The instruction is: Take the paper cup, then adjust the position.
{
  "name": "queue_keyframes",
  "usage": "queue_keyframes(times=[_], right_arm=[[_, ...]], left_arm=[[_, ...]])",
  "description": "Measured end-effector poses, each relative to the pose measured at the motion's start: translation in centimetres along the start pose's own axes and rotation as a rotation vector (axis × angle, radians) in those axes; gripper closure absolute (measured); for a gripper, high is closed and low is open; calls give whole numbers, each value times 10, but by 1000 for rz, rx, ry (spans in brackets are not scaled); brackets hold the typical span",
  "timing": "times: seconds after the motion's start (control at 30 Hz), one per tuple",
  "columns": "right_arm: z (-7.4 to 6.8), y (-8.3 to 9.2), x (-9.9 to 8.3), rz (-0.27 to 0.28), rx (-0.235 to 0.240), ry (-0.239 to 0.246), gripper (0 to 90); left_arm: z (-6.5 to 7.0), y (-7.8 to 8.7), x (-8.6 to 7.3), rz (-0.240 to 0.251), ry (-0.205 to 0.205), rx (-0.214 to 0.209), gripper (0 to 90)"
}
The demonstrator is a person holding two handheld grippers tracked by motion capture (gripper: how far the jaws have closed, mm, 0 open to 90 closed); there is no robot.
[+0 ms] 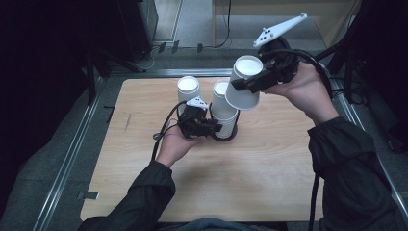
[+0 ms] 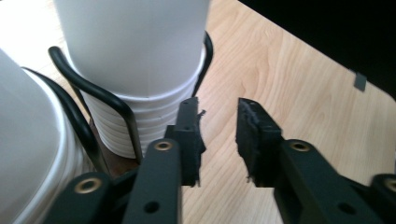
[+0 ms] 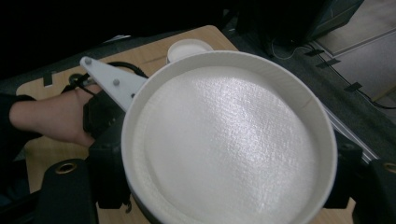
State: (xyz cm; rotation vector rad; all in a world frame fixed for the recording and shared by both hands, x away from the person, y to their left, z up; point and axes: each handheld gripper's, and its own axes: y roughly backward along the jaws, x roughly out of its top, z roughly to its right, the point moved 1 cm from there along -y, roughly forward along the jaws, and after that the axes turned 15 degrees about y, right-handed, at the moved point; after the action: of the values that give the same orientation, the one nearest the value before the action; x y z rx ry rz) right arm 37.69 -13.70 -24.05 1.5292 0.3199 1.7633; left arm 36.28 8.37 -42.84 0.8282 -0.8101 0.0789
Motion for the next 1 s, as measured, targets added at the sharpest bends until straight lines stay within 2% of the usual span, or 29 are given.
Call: queue_keyframes(times=[0.1, 0.2, 0.3, 0.4, 0.43, 0.47, 0.57, 0.63, 0.77, 0.83, 1.0], right_arm=[[-4, 3, -8, 4, 7, -8, 234], [-14, 5, -24, 6, 23, -15, 234], [-21, 3, -38, 3, 29, -14, 233], [-25, 0, -50, 5, 39, -24, 234], [-25, 0, -50, 5, 39, -24, 234], [-28, -2, -58, 1, 46, -26, 233], [-31, -5, -64, 3, 55, -26, 233], [-35, -9, -72, 1, 60, -19, 233], [-40, -14, -84, 5, 74, -31, 233], [-42, -17, -90, 3, 72, -34, 232], [-46, -22, -101, 10, 81, -43, 232]], left_arm=[[1, 2, -1, -7, -8, -19, 573], [1, 6, -3, -21, -21, -67, 477], [0, 8, -6, -17, -19, -80, 440], [-2, 10, -8, -19, -31, -80, 420], [-2, 11, -9, -23, -39, -77, 420], [-4, 13, -12, -25, -52, -77, 412], [-5, 15, -15, -28, -59, -83, 403], [-5, 18, -18, -28, -83, -80, 389], [-6, 21, -24, -36, -93, -92, 387], [-7, 22, -28, -34, -106, -84, 382], [-9, 23, -34, -31, -110, -92, 372]])
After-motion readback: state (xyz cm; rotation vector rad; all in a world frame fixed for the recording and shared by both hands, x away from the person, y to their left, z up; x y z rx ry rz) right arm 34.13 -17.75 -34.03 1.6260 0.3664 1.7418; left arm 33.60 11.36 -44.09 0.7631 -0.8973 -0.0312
